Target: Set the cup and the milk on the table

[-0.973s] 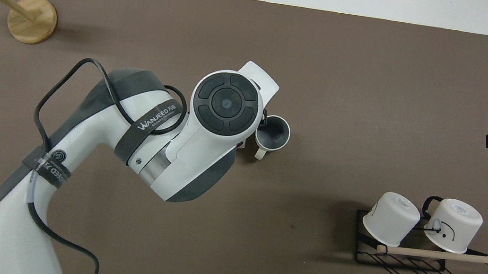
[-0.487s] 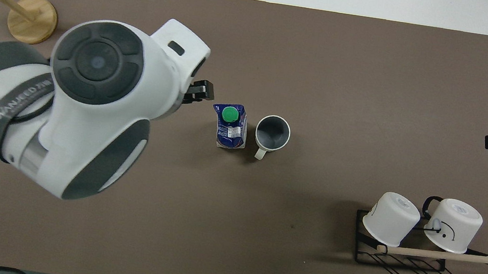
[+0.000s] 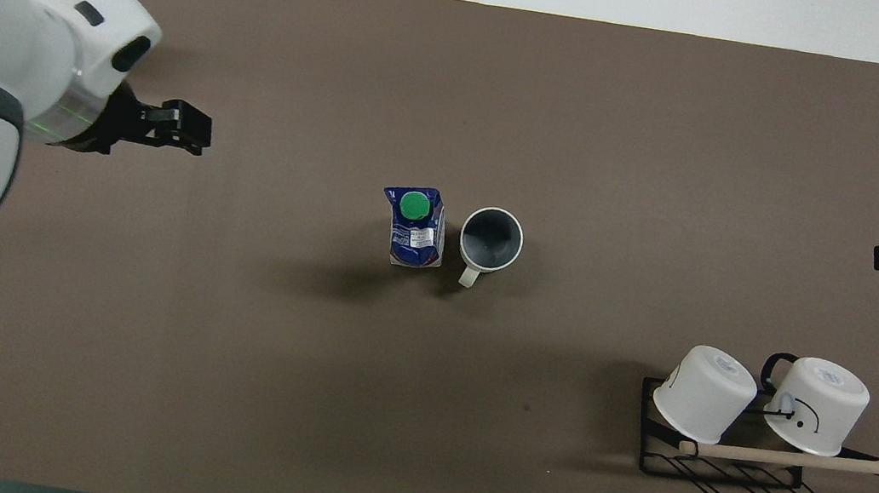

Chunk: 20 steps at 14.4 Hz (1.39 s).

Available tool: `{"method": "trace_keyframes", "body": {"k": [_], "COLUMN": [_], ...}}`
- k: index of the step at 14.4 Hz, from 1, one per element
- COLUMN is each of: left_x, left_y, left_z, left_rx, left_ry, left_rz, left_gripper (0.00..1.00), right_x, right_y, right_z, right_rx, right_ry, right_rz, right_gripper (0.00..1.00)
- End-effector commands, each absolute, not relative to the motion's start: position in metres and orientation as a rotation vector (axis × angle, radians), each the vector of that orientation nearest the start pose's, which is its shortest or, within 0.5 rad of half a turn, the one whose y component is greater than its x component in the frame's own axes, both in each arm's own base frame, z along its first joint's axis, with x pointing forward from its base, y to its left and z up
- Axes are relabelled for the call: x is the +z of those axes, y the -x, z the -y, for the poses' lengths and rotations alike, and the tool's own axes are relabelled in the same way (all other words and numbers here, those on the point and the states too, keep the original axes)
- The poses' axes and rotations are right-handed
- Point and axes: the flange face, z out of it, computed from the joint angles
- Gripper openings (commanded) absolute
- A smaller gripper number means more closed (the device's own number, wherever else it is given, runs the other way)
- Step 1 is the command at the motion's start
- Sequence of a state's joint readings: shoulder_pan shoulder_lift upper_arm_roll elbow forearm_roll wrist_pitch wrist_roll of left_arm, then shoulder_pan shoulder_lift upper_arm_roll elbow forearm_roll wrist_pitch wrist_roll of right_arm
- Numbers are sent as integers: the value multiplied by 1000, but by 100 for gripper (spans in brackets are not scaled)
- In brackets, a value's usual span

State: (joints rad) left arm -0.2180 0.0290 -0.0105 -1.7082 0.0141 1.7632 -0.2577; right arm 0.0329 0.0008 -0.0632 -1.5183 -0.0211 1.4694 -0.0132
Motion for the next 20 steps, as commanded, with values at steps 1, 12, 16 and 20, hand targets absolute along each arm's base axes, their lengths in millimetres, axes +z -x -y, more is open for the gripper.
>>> {"method": "trace_keyframes", "body": {"k": [1,12,16,20], "left_x": [576,626,617,608], "left_y": [-556,-562,-546,-531], "left_z": [81,6,4,4], "left_rx": [-28,41,85,70], "left_ry": [3168,3180,3179,3179], "left_rz": [10,-16,-33,-33], "left_gripper": [100,100,100,100], "right_x": [639,639,639,639], "right_y": [-541,-541,-541,-541], "right_z": [22,23,23,23], "right_rx": [100,100,100,100], "right_ry": [3156,3156,3156,3156], "right_rz": [-17,-19,-19,-19], "right_gripper": [100,100,100,100]}}
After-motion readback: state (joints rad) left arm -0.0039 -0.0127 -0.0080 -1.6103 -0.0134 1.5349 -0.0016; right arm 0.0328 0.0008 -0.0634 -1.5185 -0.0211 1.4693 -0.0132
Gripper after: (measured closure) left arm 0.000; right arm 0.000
